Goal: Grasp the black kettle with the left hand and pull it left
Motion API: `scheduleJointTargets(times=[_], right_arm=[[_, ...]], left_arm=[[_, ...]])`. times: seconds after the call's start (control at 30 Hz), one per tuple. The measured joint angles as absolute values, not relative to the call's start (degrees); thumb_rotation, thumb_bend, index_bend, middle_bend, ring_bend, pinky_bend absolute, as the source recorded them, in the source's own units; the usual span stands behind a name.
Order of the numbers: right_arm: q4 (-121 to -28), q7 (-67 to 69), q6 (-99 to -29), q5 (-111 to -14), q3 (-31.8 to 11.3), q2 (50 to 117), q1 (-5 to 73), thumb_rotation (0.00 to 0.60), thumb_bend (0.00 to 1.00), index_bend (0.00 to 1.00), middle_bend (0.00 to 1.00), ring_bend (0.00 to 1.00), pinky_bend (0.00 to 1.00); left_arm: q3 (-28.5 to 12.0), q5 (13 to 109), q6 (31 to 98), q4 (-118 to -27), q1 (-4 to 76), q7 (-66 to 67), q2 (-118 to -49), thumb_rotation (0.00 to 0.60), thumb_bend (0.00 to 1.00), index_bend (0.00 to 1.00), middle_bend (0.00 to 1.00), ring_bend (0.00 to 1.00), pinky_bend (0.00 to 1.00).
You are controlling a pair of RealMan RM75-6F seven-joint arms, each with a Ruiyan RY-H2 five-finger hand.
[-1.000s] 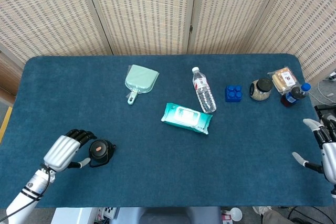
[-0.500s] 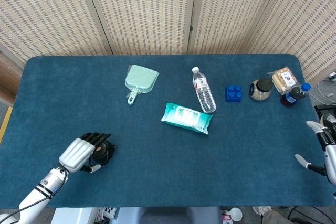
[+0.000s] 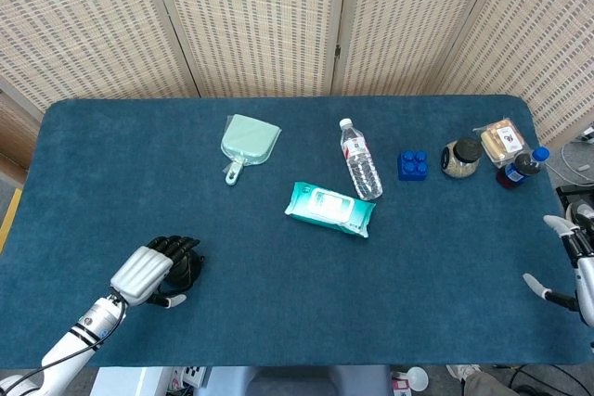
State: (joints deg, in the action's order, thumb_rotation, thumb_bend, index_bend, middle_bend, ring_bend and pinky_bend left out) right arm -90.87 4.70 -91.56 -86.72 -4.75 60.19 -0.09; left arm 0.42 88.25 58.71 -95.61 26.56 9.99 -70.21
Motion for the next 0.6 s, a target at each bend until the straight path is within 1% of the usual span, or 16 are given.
scheduleJointTargets(times=[0.23, 0.6], right_arm=[[-90.9, 4.5, -91.3, -86.6, -4.8, 60.3, 0.0, 0.6, 0.12, 0.18, 0.22, 0.1, 0.08], [-91.1, 3.8, -90.4, -86.3, -4.7, 60.7, 0.3, 0.6, 0.12, 0.18, 0.22, 0.09, 0.08]], left_arm=[[0.3, 86.5, 57.9, -94.4, 26.9, 10.2, -70.4, 0.594, 0.17, 0.0, 0.09, 0.1, 0.14], [-0.9, 81.7, 57.0, -92.1, 27.4, 9.5, -69.1, 0.6, 0.17, 0.0, 0.09, 0.1, 0.14]])
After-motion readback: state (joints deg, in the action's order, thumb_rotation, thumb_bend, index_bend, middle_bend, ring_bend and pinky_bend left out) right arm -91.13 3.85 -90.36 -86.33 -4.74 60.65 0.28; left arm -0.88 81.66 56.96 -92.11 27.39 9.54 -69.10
